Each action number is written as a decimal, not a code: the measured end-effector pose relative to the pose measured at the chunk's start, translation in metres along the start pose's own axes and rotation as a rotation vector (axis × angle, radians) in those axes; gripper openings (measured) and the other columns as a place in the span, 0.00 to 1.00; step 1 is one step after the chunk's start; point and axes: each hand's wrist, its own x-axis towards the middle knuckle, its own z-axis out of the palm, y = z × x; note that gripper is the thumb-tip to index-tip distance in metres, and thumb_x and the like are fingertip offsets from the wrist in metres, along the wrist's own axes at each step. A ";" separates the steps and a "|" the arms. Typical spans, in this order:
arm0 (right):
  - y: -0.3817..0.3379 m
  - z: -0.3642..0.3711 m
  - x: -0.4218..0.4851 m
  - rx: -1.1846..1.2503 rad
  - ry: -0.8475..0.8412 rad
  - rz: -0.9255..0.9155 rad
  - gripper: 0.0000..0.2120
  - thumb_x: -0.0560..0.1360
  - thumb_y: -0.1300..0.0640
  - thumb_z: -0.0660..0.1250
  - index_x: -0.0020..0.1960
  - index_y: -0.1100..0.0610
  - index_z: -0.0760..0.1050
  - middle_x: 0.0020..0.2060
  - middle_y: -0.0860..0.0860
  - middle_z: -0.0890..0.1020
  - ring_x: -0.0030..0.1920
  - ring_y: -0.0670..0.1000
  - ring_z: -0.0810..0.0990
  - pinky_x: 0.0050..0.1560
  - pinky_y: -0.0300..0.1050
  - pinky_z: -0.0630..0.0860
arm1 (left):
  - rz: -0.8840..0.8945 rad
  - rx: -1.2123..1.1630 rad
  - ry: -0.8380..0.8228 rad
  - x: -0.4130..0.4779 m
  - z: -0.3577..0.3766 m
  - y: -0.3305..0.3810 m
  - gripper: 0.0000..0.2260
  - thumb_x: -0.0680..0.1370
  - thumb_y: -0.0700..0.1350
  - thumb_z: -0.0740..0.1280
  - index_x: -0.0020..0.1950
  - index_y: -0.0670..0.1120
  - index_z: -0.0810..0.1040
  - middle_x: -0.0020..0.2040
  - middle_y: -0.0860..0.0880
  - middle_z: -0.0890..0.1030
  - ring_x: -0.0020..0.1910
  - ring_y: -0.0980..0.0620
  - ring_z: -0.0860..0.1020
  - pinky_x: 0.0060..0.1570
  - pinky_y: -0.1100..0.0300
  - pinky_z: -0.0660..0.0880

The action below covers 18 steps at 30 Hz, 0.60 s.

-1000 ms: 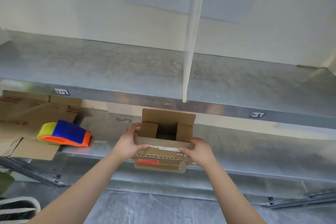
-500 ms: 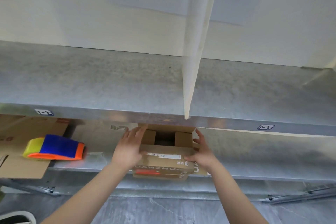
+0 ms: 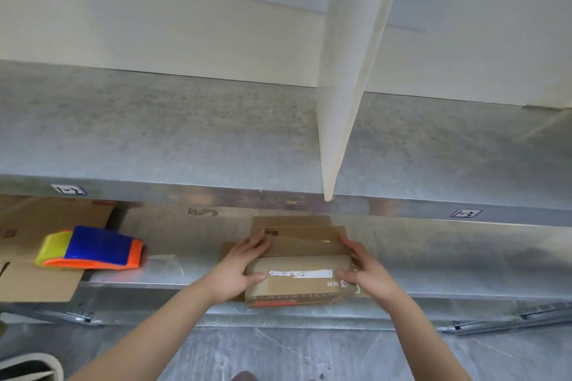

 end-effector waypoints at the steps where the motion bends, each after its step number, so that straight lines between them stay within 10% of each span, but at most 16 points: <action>1: 0.001 0.002 -0.002 -0.023 -0.008 -0.002 0.36 0.73 0.56 0.74 0.74 0.40 0.61 0.69 0.40 0.68 0.70 0.46 0.66 0.60 0.33 0.69 | -0.018 0.009 -0.019 -0.001 0.005 -0.001 0.30 0.79 0.55 0.64 0.73 0.68 0.48 0.74 0.69 0.40 0.77 0.57 0.43 0.74 0.59 0.44; 7: -0.003 0.026 0.003 -0.227 0.089 -0.079 0.40 0.74 0.46 0.71 0.78 0.40 0.52 0.77 0.43 0.58 0.76 0.48 0.61 0.70 0.40 0.62 | 0.072 0.551 0.045 -0.001 -0.005 -0.001 0.30 0.80 0.62 0.47 0.79 0.54 0.44 0.77 0.56 0.39 0.72 0.58 0.28 0.77 0.52 0.46; 18: -0.014 0.034 0.013 -0.504 0.043 -0.094 0.39 0.78 0.43 0.64 0.79 0.45 0.43 0.79 0.46 0.40 0.77 0.50 0.56 0.71 0.43 0.61 | -0.047 0.600 -0.180 0.008 -0.017 0.018 0.45 0.66 0.75 0.39 0.77 0.53 0.36 0.74 0.58 0.32 0.73 0.60 0.32 0.71 0.55 0.34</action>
